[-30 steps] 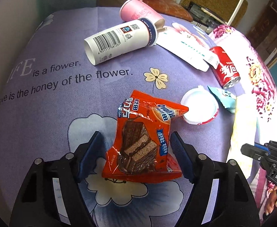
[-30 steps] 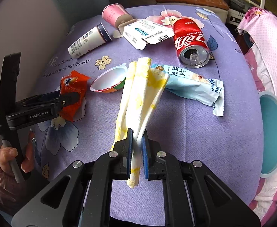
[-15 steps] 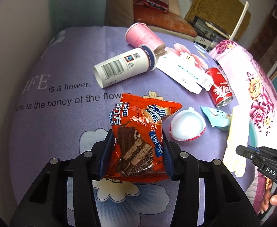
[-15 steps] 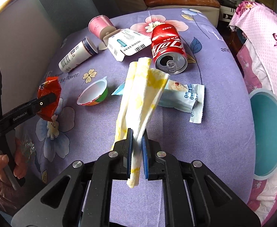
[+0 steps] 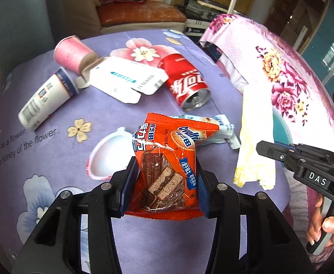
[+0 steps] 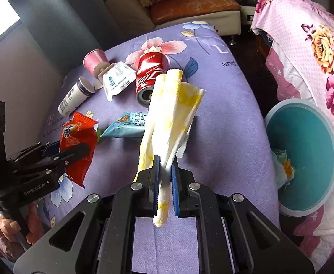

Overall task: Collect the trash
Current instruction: 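Drop the Ovaltine bag and yellow tissue into the teal bin with both grippers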

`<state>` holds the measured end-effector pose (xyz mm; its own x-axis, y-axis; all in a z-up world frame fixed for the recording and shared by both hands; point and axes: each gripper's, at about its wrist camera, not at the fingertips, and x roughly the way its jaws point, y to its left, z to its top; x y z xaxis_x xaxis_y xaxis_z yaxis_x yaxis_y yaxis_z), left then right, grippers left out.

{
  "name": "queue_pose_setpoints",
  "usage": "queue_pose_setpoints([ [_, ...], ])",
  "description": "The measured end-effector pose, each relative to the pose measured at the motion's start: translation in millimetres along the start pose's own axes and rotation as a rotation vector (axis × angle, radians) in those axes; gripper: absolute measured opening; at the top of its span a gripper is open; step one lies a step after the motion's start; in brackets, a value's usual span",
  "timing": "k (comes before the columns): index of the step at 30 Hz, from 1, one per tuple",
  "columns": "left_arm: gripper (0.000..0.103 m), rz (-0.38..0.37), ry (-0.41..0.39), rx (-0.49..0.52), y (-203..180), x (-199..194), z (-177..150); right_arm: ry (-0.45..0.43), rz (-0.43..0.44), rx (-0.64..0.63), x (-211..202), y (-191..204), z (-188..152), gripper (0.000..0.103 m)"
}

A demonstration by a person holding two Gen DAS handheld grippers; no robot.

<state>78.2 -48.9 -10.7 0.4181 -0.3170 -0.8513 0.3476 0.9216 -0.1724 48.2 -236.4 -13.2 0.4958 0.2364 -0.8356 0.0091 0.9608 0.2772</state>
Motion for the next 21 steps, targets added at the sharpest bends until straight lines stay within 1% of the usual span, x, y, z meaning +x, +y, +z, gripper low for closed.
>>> queue_pose_setpoints([
  [6, 0.047, -0.033, 0.050, 0.092, -59, 26, 12, -0.038, -0.026, 0.082, -14, -48, -5, 0.009],
  [10, 0.048, -0.048, 0.068, 0.142, -94, 40, 22, -0.060, -0.052, 0.131, -23, -82, -7, 0.009],
  [15, 0.048, -0.055, 0.088, 0.199, -131, 55, 32, -0.105, -0.080, 0.190, -40, -121, -12, 0.009],
  [21, 0.048, -0.057, 0.117, 0.264, -170, 73, 39, -0.138, -0.109, 0.266, -58, -165, -20, 0.009],
])
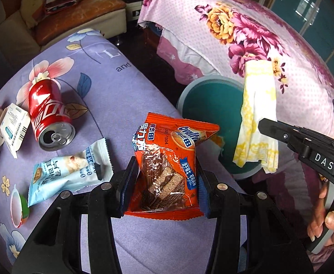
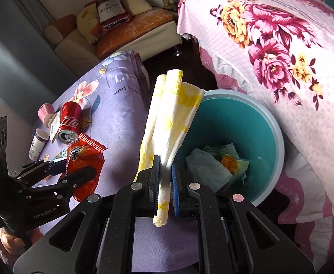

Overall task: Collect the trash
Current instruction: 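Drop the Ovaltine bag and yellow tissue into the teal bin with both grippers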

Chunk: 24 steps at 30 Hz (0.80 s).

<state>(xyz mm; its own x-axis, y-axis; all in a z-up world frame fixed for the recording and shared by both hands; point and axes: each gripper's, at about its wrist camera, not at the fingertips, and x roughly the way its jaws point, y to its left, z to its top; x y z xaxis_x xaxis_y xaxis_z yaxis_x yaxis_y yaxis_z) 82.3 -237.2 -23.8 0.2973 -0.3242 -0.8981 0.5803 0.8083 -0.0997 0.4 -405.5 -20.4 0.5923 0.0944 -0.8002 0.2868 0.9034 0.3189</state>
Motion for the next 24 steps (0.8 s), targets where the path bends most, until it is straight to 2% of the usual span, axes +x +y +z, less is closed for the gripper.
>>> queue_pose_setpoints([
  [8, 0.048, -0.011, 0.016, 0.071, -42, 15, 21, -0.047, -0.046, 0.081, -20, -51, 1, 0.009],
  [18, 0.049, -0.025, 0.042, 0.108, -70, 36, 39, -0.062, -0.077, 0.113, -30, -78, 3, 0.009],
  [21, 0.059, -0.020, 0.037, 0.109, -74, 39, 42, -0.062, -0.082, 0.120, -31, -81, 4, 0.009],
  [23, 0.075, -0.009, 0.030, 0.102, -74, 39, 42, -0.061, -0.084, 0.122, -30, -82, 5, 0.009],
  [24, 0.079, -0.003, 0.026, 0.097, -73, 39, 42, -0.059, -0.084, 0.123, -30, -82, 4, 0.009],
])
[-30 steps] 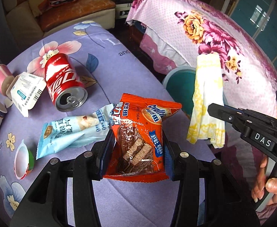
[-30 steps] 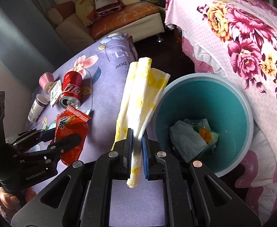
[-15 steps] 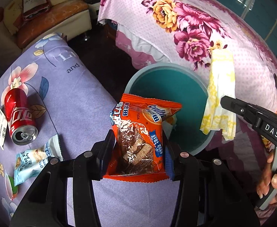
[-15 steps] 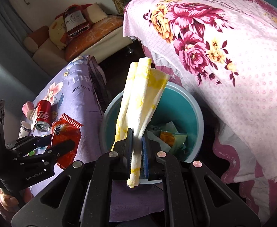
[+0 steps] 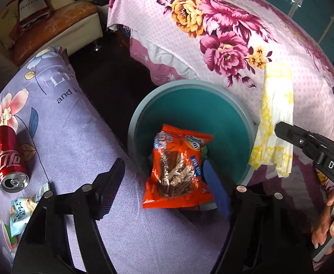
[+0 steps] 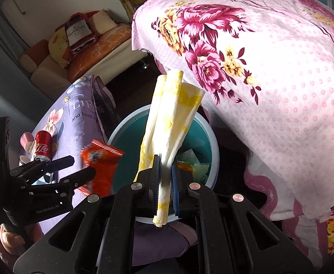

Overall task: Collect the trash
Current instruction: 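Drop the Ovaltine bag and yellow tissue into the teal bin with both grippers, then move both grippers back over the remaining trash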

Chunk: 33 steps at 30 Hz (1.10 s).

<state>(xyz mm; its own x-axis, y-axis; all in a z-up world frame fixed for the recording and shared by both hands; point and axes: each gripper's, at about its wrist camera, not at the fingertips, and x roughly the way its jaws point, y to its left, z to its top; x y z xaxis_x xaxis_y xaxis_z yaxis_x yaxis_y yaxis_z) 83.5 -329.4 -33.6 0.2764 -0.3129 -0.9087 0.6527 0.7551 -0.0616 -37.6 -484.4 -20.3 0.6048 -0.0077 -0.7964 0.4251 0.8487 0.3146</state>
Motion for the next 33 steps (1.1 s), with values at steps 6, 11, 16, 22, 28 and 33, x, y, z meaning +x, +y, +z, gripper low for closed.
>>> queue_pose_setpoints([
  [6, 0.088, -0.002, 0.014, -0.036, 9, 3, -4, 0.012, -0.005, -0.004, 5, 3, -1, 0.009],
  [11, 0.090, -0.023, 0.014, -0.071, 17, 0, -10, 0.023, -0.017, -0.018, 9, 8, 1, 0.009],
  [16, 0.090, -0.040, 0.020, -0.090, 23, -2, -15, 0.045, -0.032, -0.023, 14, 15, 2, 0.012],
  [22, 0.090, -0.063, 0.022, -0.106, 30, -5, -23, 0.054, -0.057, -0.045, 16, 26, 1, 0.050],
  [28, 0.090, -0.083, 0.016, -0.146, 46, -15, -33, 0.069, -0.064, -0.082, 16, 44, -1, 0.065],
  [33, 0.091, -0.081, 0.009, -0.186, 67, -26, -47, 0.085, -0.058, -0.117, 16, 63, -4, 0.074],
])
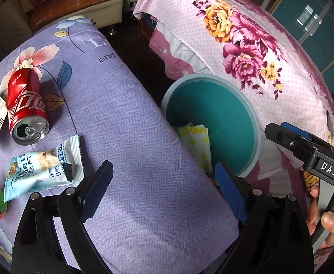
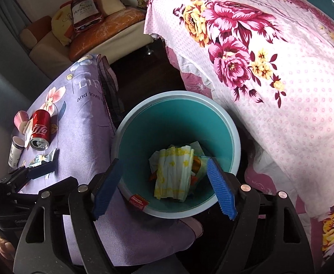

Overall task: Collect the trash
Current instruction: 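Move both grippers back over the remaining trash, then grasp the light-blue snack wrapper with the right gripper while the left gripper grasps the white yogurt cup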

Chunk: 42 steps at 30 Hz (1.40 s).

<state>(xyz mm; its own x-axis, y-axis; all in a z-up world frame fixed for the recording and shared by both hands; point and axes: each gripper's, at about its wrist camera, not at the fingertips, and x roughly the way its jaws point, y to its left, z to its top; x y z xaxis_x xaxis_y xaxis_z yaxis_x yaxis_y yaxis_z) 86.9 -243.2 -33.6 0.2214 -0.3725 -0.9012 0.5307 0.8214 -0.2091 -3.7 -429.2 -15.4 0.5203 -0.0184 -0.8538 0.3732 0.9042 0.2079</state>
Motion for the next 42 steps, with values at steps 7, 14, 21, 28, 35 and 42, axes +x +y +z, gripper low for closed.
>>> queue_pose_setpoints([
  [7, 0.091, 0.014, -0.025, -0.072, 42, -26, -18, 0.021, 0.014, -0.063, 1, 34, -1, 0.076],
  [14, 0.092, 0.036, -0.063, -0.137, 90, -53, -41, 0.055, 0.040, -0.179, 5, 82, -1, 0.079],
  [21, 0.092, 0.071, -0.102, -0.244, 149, -76, -63, 0.128, 0.097, -0.368, 22, 146, -1, 0.082],
  [28, 0.093, 0.098, -0.133, -0.336, 201, -98, -91, 0.211, 0.174, -0.612, 48, 220, -3, 0.082],
  [35, 0.094, 0.133, -0.113, -0.357, 242, -103, -114, 0.292, 0.210, -0.856, 69, 286, -14, 0.082],
  [42, 0.094, 0.128, -0.084, -0.365, 267, -99, -128, 0.383, 0.226, -0.948, 98, 314, -21, 0.082],
])
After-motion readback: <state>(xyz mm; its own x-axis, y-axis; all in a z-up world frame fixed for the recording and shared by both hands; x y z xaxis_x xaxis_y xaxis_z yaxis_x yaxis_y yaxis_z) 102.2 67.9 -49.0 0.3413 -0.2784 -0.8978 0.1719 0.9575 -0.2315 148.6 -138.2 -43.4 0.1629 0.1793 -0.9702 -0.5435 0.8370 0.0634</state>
